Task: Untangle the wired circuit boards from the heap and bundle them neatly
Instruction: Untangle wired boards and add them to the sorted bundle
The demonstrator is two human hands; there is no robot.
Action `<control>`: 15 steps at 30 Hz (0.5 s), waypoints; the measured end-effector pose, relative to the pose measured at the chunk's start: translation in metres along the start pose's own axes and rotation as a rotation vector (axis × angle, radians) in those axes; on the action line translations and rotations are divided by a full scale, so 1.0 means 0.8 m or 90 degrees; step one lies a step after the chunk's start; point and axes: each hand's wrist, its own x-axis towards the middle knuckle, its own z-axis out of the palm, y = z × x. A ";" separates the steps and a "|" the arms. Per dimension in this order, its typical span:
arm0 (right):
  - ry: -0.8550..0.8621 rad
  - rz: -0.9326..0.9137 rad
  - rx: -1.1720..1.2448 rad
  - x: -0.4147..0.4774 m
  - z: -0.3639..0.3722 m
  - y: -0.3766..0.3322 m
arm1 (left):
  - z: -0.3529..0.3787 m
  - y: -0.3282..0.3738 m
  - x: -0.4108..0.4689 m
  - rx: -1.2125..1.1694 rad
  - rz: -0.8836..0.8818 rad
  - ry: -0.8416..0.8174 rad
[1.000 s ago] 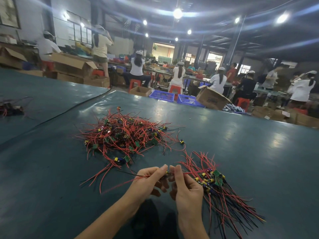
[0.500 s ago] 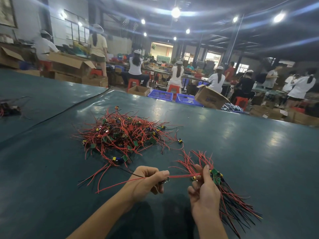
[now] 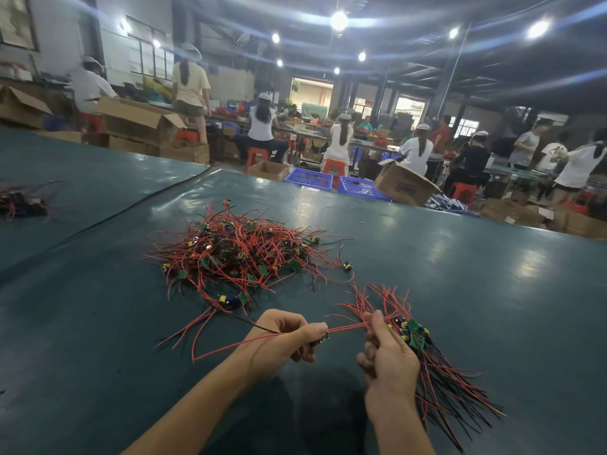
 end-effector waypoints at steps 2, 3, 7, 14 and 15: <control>0.025 -0.024 0.016 0.005 -0.004 -0.001 | -0.001 0.000 0.000 0.004 0.007 0.006; 0.019 -0.034 0.003 0.005 -0.004 0.000 | -0.001 0.000 0.000 0.006 0.014 0.014; -0.119 -0.012 -0.115 -0.006 0.002 0.006 | -0.002 -0.012 0.006 0.084 0.062 0.155; -0.277 -0.002 -0.217 -0.027 0.014 0.012 | -0.007 -0.027 0.000 0.321 0.116 0.034; -0.263 0.002 -0.210 -0.025 0.013 0.010 | -0.007 -0.026 -0.002 0.359 0.126 0.009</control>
